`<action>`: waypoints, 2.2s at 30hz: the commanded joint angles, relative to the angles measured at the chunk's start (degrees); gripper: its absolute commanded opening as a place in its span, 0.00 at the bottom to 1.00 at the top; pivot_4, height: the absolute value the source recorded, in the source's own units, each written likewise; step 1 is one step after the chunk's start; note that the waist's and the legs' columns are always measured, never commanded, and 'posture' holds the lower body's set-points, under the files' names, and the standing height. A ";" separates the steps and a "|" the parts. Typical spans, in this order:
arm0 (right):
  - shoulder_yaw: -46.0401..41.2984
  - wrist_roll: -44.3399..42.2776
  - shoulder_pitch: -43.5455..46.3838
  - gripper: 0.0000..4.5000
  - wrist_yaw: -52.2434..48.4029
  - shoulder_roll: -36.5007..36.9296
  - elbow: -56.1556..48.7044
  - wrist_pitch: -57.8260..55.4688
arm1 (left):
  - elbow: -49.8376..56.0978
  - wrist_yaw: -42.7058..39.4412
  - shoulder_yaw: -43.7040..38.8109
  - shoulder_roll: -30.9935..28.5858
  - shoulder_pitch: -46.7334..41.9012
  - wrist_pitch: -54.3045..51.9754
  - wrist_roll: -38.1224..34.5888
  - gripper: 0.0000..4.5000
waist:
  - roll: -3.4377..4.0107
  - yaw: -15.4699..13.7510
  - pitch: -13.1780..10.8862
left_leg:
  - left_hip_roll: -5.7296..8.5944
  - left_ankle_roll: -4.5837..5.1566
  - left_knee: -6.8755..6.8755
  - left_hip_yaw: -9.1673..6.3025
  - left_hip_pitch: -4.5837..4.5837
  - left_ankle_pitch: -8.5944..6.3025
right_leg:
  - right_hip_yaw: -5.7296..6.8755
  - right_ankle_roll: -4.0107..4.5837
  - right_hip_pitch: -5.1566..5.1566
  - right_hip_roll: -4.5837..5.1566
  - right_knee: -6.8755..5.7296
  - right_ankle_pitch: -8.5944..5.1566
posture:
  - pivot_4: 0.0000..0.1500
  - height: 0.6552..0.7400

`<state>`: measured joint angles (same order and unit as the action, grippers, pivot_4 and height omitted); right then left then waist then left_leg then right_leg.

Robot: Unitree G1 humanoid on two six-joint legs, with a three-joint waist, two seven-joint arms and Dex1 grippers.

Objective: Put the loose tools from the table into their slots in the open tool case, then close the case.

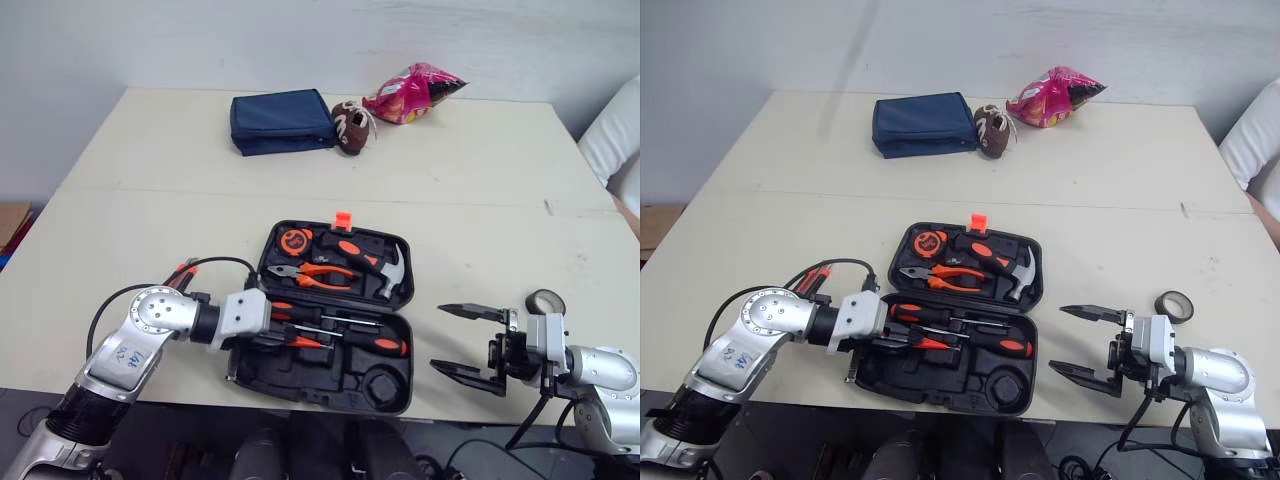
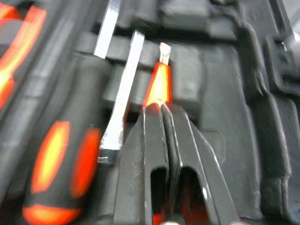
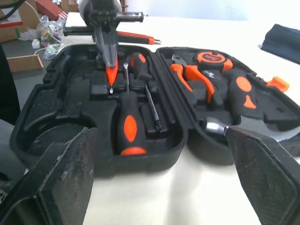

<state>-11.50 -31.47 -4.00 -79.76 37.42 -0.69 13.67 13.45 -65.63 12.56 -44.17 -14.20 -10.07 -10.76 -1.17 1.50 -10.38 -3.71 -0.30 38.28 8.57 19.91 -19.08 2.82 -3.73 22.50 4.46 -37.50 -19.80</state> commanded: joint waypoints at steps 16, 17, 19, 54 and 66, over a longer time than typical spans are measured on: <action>-17.16 -2.61 -4.19 1.00 1.11 8.66 5.34 1.55 | 1.65 5.35 -28.04 -2.05 13.34 -5.22 -19.88 0.06 | 0.29 0.04 0.17 | -0.04 -0.02 -0.32 0.03 -0.48 -0.06 | -0.01 0.06 -0.34 0.06 0.13 -0.03 | 1.00 1.00; -20.22 -2.02 -5.45 1.00 0.79 9.54 8.27 3.61 | -0.24 6.38 -31.87 -2.87 14.31 -4.67 -19.39 0.12 | 0.26 -0.20 0.16 | -0.03 -0.01 -0.32 0.03 -0.49 -0.06 | -0.01 0.06 -0.36 0.07 0.15 -0.03 | 1.00 1.00; -25.71 -0.13 -6.97 1.00 0.66 11.25 15.86 10.03 | -5.73 8.57 -38.68 -4.43 15.12 -3.07 -17.65 0.30 | 0.22 -0.38 0.13 | -0.01 0.02 -0.32 0.00 -0.50 -0.08 | 0.05 0.06 -0.43 0.07 0.26 -0.03 | 1.00 1.00; -4.23 -6.69 6.63 1.00 5.92 1.93 -4.07 -2.98 | 3.40 25.63 -52.28 -10.48 30.03 -31.97 -20.33 0.99 | -0.09 0.05 -0.11 | -0.04 -0.36 -1.13 0.18 -0.55 0.11 | -0.01 0.37 0.03 0.14 0.17 -0.08 | 1.00 1.00; 2.37 -6.64 8.29 1.00 2.50 -0.45 -10.33 -6.11 | 1.41 33.70 -36.42 -7.46 15.15 -43.39 -17.77 0.99 | -0.19 0.13 -0.15 | -0.02 -0.35 -1.06 0.19 -0.54 0.13 | -0.04 0.35 0.04 0.09 0.15 -0.07 | 1.00 1.00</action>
<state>-9.16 -37.73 3.68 -76.52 37.23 -9.68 6.97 16.45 -32.45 -26.62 -51.73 3.05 -53.57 -29.66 -1.36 1.63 -10.53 -3.72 -0.64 37.24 8.76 19.37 -18.94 2.78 -3.38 22.53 4.55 -37.37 -19.87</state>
